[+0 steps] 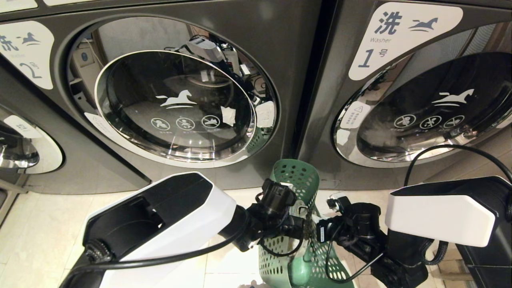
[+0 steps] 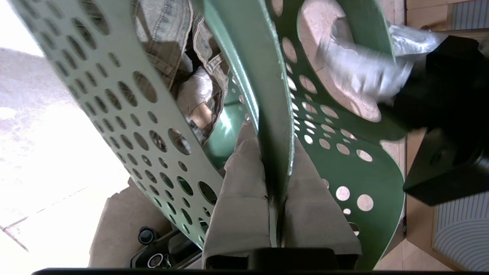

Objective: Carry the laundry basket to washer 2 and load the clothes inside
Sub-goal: Pick up the clothes basket and put it beside the washing machine

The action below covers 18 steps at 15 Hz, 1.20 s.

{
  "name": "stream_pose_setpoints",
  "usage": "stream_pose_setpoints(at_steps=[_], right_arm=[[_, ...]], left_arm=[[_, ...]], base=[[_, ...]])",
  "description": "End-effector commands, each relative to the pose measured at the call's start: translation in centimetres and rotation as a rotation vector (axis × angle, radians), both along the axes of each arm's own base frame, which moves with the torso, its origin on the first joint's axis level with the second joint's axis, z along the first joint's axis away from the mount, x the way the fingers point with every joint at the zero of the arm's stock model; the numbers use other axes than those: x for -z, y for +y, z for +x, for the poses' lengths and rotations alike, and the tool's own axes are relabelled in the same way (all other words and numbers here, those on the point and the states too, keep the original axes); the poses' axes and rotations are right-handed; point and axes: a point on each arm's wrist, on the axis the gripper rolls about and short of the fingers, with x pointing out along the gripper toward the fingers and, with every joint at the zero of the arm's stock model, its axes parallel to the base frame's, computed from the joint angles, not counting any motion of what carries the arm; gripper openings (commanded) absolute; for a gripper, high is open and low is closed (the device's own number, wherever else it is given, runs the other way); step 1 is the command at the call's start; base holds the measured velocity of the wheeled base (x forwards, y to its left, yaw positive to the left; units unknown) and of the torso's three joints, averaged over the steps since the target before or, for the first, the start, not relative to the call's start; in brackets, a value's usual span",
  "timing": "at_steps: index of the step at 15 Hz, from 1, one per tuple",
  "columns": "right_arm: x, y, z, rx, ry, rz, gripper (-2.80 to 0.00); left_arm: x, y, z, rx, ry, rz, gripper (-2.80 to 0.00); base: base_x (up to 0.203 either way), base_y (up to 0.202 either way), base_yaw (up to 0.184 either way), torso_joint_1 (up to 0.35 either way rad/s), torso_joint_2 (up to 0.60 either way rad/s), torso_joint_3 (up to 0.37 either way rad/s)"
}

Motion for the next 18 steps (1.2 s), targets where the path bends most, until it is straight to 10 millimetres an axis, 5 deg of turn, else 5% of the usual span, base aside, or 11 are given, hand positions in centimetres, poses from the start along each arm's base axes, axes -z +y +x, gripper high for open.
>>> stream_pose_setpoints(at_steps=[1,7,11,18], right_arm=[[0.1,0.0,0.1,0.002,-0.005,0.004,0.0],[-0.1,-0.6,-0.7,-0.008,0.007,-0.049,0.0],[-2.9,-1.2,-2.2,-0.012,-0.024,-0.039,0.0],[-2.9,-2.3,-5.1,-0.054,0.121,-0.177,0.0]], left_arm=[[0.0,-0.1,0.1,0.0,-0.001,-0.004,-2.8],[0.2,0.3,0.4,-0.011,0.008,0.007,-2.8],[0.2,0.3,0.4,-0.011,0.009,0.008,-2.8],[0.1,0.3,0.4,-0.013,0.007,0.005,-2.8]], base=[[0.0,0.0,0.0,0.0,0.0,0.0],[0.0,0.0,0.0,0.0,0.0,0.0],[0.0,0.0,0.0,0.0,0.0,0.0],[0.0,0.0,0.0,0.0,0.0,0.0]])
